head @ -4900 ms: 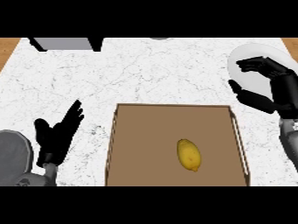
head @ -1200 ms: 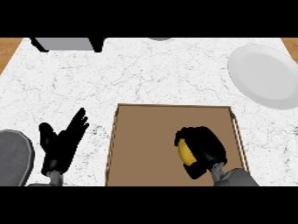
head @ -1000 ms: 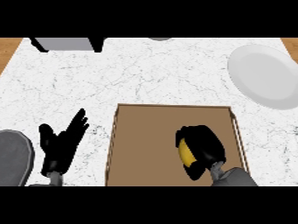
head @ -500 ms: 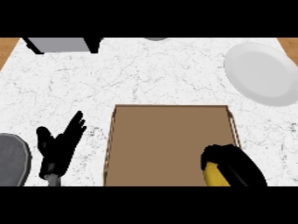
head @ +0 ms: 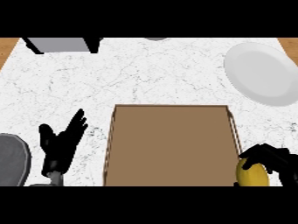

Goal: Pick the lemon from the tray and place it in the plate

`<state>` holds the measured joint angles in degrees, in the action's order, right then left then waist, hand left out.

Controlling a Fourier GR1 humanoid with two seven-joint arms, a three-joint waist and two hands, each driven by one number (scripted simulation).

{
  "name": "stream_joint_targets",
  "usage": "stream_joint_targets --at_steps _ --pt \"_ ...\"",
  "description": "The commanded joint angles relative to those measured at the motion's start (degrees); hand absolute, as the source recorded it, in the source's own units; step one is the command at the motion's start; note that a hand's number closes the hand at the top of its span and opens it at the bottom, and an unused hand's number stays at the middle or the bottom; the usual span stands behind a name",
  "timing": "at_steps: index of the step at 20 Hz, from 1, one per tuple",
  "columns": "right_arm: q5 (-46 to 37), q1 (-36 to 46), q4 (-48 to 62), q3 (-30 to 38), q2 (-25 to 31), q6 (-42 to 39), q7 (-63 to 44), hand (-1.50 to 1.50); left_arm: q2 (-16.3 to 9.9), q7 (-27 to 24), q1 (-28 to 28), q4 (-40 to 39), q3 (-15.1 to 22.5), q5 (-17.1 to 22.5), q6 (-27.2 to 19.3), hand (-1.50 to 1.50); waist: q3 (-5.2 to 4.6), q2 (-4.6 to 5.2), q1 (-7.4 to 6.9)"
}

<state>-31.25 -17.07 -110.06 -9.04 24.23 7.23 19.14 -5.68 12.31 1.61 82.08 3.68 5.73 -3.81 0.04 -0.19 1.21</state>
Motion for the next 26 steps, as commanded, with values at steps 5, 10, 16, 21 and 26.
stream_joint_targets --at_steps 5,10,16,21,26 --pt "19.95 6.81 7.6 15.41 -0.71 -4.89 -0.12 1.5 -0.43 -2.15 -2.33 -4.08 -1.24 0.43 1.92 0.0 -0.04 0.27 -1.05" --pt "25.66 18.55 23.9 21.17 -0.64 -6.91 3.45 1.5 -0.03 -1.77 -4.2 -6.08 -1.11 0.35 2.69 0.0 -0.01 0.37 -1.53" --pt "21.45 32.47 47.55 26.65 1.93 -1.18 13.65 1.5 0.62 -1.09 -2.95 -3.88 -0.68 0.01 2.08 0.0 0.04 0.57 -2.26" --pt "20.3 46.48 67.22 30.04 5.3 1.81 18.52 1.5 -0.47 -0.35 -0.94 -1.5 0.21 -0.37 3.31 0.0 0.09 0.8 -3.32" --pt "18.88 56.58 81.22 31.89 9.07 3.15 21.86 1.5 0.29 -0.41 -4.11 -3.09 0.1 -0.52 3.07 0.0 0.19 1.53 -4.75"
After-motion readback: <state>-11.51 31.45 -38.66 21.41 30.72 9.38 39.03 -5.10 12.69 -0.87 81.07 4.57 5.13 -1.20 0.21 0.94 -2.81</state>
